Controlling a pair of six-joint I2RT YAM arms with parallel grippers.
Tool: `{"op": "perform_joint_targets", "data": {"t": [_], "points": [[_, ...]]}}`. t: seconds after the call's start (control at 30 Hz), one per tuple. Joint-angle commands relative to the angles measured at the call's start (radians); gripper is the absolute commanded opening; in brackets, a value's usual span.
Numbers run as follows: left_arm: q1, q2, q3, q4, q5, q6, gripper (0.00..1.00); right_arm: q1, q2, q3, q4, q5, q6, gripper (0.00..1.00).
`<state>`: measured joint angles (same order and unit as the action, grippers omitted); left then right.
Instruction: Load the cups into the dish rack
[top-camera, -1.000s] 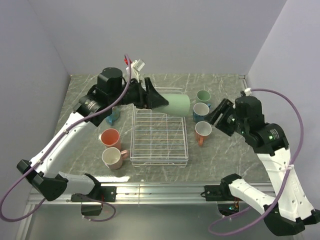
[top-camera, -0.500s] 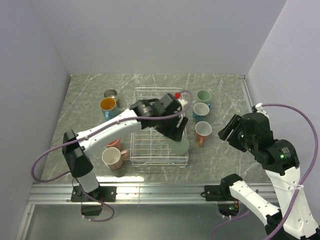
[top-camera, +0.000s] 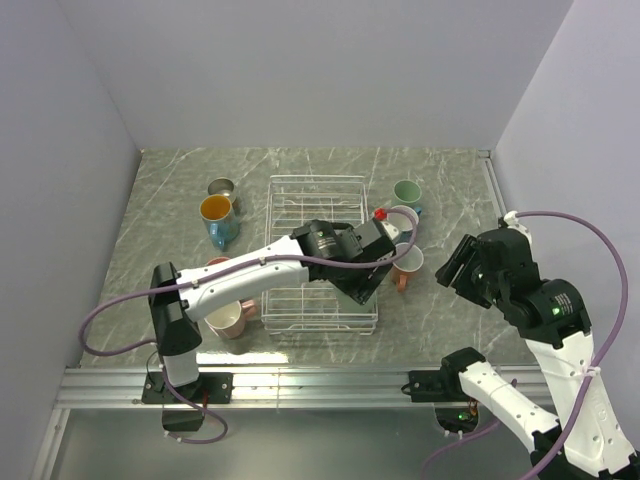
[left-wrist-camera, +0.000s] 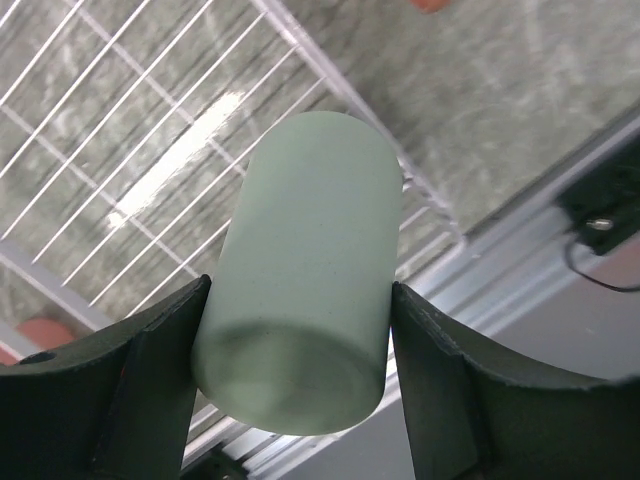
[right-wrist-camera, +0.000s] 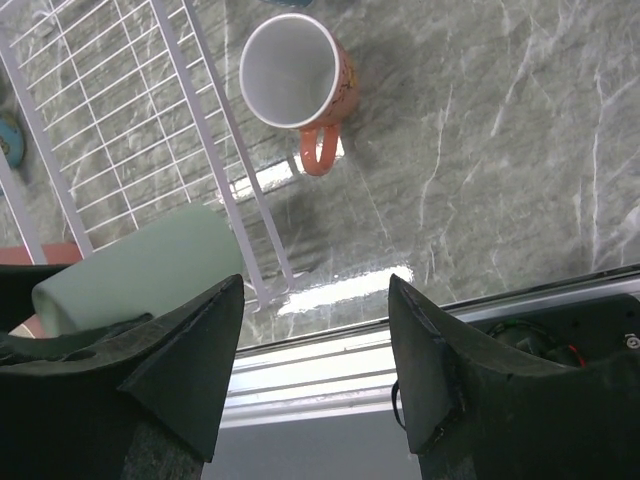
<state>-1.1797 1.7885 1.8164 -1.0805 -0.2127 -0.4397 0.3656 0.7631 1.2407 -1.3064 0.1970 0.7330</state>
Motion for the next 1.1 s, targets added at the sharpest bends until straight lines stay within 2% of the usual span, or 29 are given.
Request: {"op": "perform_joint_targets", "data": {"t": [0.0,0.13,0.4,0.73,0.83,0.87,0.93,0.97,1.07], "points": [[-0.014,0.037,0.027,-0.101,-0.131,-0.022,0.0,-0.005,-0.008,0.011,0.002,0.013,-0.02,0.66],[-0.012,-0.009,-0.005,-0.101,-0.114,-0.002,0.0,-0.005,-0.005,-0.001,0.01,-0.001,-0.024,0.66],[-0.014,-0.029,-0.08,0.026,0.062,0.012,0.0,-0.005,-0.002,-0.023,0.032,-0.021,-0.027,0.65],[-0.021,0.087,0.032,0.03,0.088,0.042,0.0,-0.005,-0.013,-0.061,0.035,-0.019,-0.04,0.65],[-0.023,0.104,0.047,0.024,0.091,0.052,0.11,-0.007,-0.021,-0.079,0.038,-0.019,-0.04,0.65],[-0.023,0.11,0.05,0.022,0.098,0.052,0.24,-0.005,-0.024,-0.089,0.041,-0.019,-0.038,0.65],[-0.024,0.111,0.049,0.021,0.098,0.055,0.35,-0.005,-0.027,-0.096,0.042,-0.021,-0.038,0.65],[-0.023,0.111,0.047,0.019,0.089,0.053,0.45,-0.004,-0.028,-0.102,0.044,-0.021,-0.04,0.65],[-0.023,0.106,0.046,0.014,0.082,0.055,0.55,-0.005,-0.028,-0.115,0.048,-0.021,-0.041,0.65]]}}
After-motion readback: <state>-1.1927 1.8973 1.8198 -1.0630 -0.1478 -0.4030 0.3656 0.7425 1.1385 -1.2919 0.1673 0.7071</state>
